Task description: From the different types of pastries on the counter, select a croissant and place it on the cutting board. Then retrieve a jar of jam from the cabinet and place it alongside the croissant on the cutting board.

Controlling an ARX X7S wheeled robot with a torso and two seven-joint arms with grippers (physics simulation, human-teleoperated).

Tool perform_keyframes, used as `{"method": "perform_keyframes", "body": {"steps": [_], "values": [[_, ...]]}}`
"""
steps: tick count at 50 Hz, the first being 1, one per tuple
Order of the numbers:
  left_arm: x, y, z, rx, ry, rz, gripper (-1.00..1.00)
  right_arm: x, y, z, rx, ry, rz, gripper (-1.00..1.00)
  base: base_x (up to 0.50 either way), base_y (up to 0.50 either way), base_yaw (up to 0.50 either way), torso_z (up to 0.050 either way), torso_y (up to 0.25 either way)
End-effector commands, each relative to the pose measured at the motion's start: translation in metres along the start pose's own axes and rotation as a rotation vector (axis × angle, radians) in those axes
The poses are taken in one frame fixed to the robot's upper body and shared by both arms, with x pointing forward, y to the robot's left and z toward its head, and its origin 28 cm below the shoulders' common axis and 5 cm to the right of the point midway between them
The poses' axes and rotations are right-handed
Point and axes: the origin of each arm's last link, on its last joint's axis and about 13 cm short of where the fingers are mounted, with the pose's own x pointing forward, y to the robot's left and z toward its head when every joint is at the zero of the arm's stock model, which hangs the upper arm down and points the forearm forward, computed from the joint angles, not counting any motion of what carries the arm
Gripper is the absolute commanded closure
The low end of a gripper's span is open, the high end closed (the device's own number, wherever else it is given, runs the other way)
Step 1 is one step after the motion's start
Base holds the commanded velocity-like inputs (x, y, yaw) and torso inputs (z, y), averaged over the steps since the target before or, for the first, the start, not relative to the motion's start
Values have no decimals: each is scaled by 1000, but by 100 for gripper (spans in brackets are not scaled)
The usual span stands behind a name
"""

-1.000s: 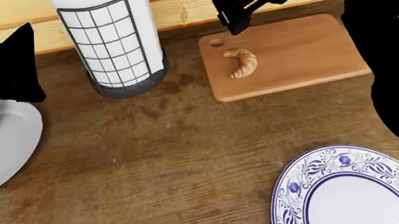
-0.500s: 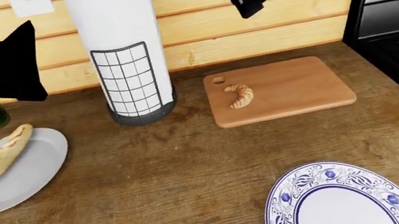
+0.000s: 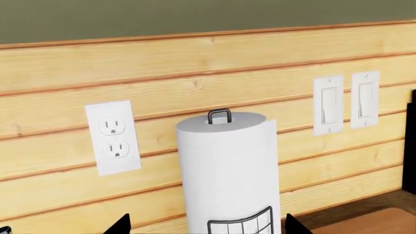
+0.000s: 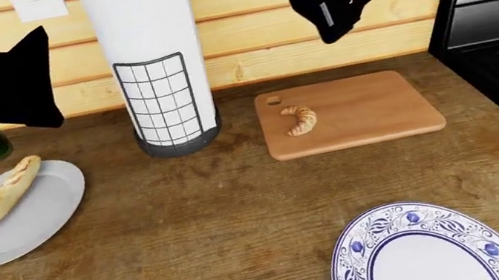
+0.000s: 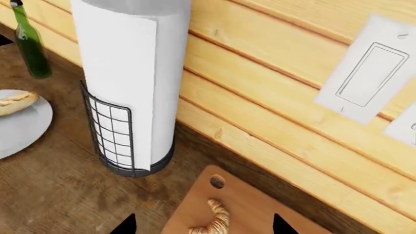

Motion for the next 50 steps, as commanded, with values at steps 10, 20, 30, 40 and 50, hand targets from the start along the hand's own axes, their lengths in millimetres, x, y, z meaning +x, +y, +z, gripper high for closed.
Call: {"method": "perform_keyframes", "body": {"steps": [10,20,30,40,50], "values": [[-2,-1,0,-10,-3,6,-100,-57,23,-7,-18,-181,-15,-100,0,0,0,0,0],[-2,-1,2,-8,-5,11,-100,-78,33,-10,-57,-197,-57,-100,0,0,0,0,0],[-3,-1,2,-10,-7,13,-100,-97,43,-11,-79,-259,-64,-100,0,0,0,0,0],[-2,-2,2,-13,-8,8,-100,-110,51,-4,-112,-306,-73,-100,0,0,0,0,0],[-2,0,0,-16,-6,16,-100,-117,56,-1,-132,-335,-70,-100,0,0,0,0,0]]}}
